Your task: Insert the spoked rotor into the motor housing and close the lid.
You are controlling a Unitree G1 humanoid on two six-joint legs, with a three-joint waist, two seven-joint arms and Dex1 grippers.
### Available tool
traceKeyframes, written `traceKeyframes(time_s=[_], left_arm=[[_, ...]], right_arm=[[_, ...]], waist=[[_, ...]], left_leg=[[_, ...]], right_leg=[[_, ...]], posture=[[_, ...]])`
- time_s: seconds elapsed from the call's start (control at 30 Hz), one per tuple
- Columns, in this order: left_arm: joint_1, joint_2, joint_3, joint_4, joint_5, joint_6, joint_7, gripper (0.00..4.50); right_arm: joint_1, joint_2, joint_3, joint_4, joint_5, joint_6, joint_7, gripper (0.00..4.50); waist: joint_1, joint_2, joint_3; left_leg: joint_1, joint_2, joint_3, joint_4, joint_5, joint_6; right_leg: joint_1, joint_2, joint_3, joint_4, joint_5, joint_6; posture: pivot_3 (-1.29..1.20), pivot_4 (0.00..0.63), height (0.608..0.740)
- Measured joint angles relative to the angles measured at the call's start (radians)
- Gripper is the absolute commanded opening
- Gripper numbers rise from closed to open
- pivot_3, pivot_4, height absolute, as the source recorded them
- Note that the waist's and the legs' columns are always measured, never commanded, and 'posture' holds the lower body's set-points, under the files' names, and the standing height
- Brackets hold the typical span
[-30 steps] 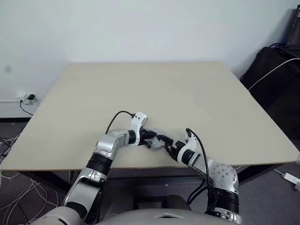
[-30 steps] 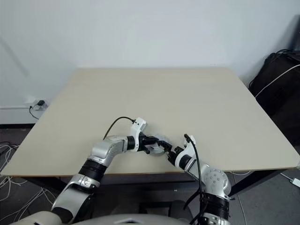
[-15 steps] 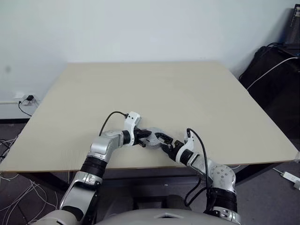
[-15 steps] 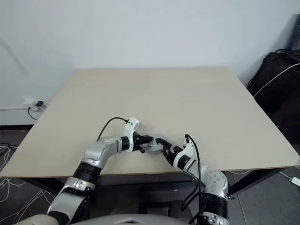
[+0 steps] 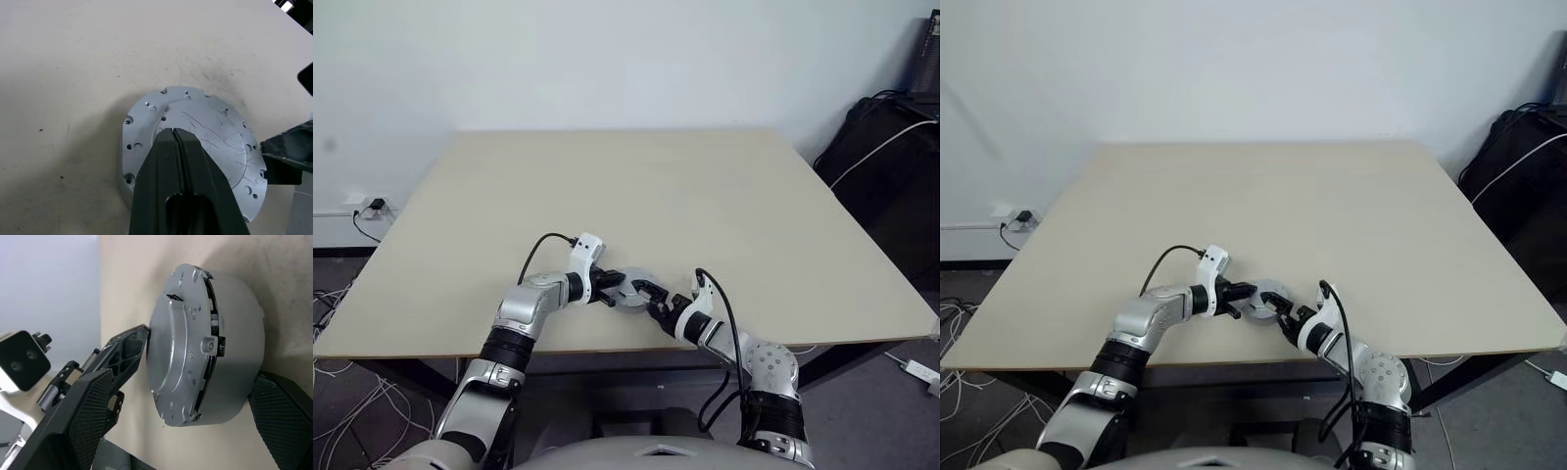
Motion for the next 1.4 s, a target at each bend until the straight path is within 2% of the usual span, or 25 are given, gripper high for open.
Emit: traceKeyframes(time_s=[0.17,0.27,0.3,0.8,0.97,1.1,1.2,1.4], left_arm=[[-0.004,0.002,0.001,0.002,0.001,0.000,0.009,0.00],[-0.008,0.003,0.006,0.005,0.002,0.000,0.010,0.00],[-0.007,0.003,0.008,0.006,0.002,0.000,0.009,0.00],[0.012,-0.010,0.021,-0.009,-0.003,-0.003,0.020,0.00],[0.109,-0.093,0.103,-0.045,-0.007,-0.101,0.159,0.00],[0.233,-0.204,0.196,-0.198,-0.026,-0.239,0.323,0.00],[0.326,-0.213,0.279,-0.344,-0.173,-0.200,0.326,0.00],[0.524,-0.220,0.363,-0.453,-0.507,0.003,0.315,0.00]], right_arm=[[0.008,0.000,-0.011,0.005,0.007,-0.006,-0.002,2.25],[0.014,0.000,-0.016,0.001,0.027,-0.005,0.000,1.39],[0.016,0.000,-0.016,0.001,0.030,-0.004,0.000,1.29],[0.034,0.000,-0.012,-0.008,0.056,-0.001,-0.013,1.29],[0.055,0.000,-0.008,-0.037,0.081,-0.003,-0.026,1.29],[0.082,0.001,-0.013,-0.072,0.122,-0.009,-0.052,1.29],[0.111,0.001,-0.026,-0.104,0.176,-0.022,-0.077,1.29],[0.122,0.001,-0.023,-0.169,0.283,-0.054,-0.099,1.29]], waist=[[0.001,0.000,0.000],[0.002,0.000,0.000],[0.002,0.001,0.000],[0.004,0.001,0.000],[0.005,0.001,0.001],[0.012,-0.001,0.003],[0.009,0.000,0.004],[0.004,0.000,0.010]], left_leg=[[0.000,0.000,0.000,0.000,0.000,0.000],[0.000,0.000,0.000,0.000,0.000,0.000],[0.000,0.000,0.000,0.000,0.000,0.000],[0.000,0.000,0.000,-0.001,0.000,0.000],[-0.005,0.000,0.000,-0.001,0.000,0.000],[-0.013,-0.001,0.001,-0.001,0.000,0.000],[-0.014,-0.001,0.002,-0.003,0.000,0.000],[-0.014,-0.001,0.002,-0.002,0.000,0.000]], right_leg=[[0.000,0.000,0.000,0.000,0.000,0.000],[0.000,0.000,0.000,0.000,0.000,0.000],[0.000,0.000,0.000,0.000,0.000,0.000],[0.000,-0.001,0.000,-0.001,-0.001,0.000],[-0.004,-0.001,-0.001,-0.001,0.001,0.002],[-0.013,-0.002,0.000,-0.001,0.001,0.003],[-0.015,-0.002,0.000,-0.001,0.001,0.002],[-0.014,-0.002,0.000,-0.001,-0.003,-0.003]], posture=[[0.00,0.000,0.740],[0.00,0.000,0.740],[0.00,0.000,0.740],[0.00,0.000,0.740],[0.00,0.000,0.740],[0.00,0.000,0.740],[0.00,0.000,0.740],[0.00,0.000,0.740]])
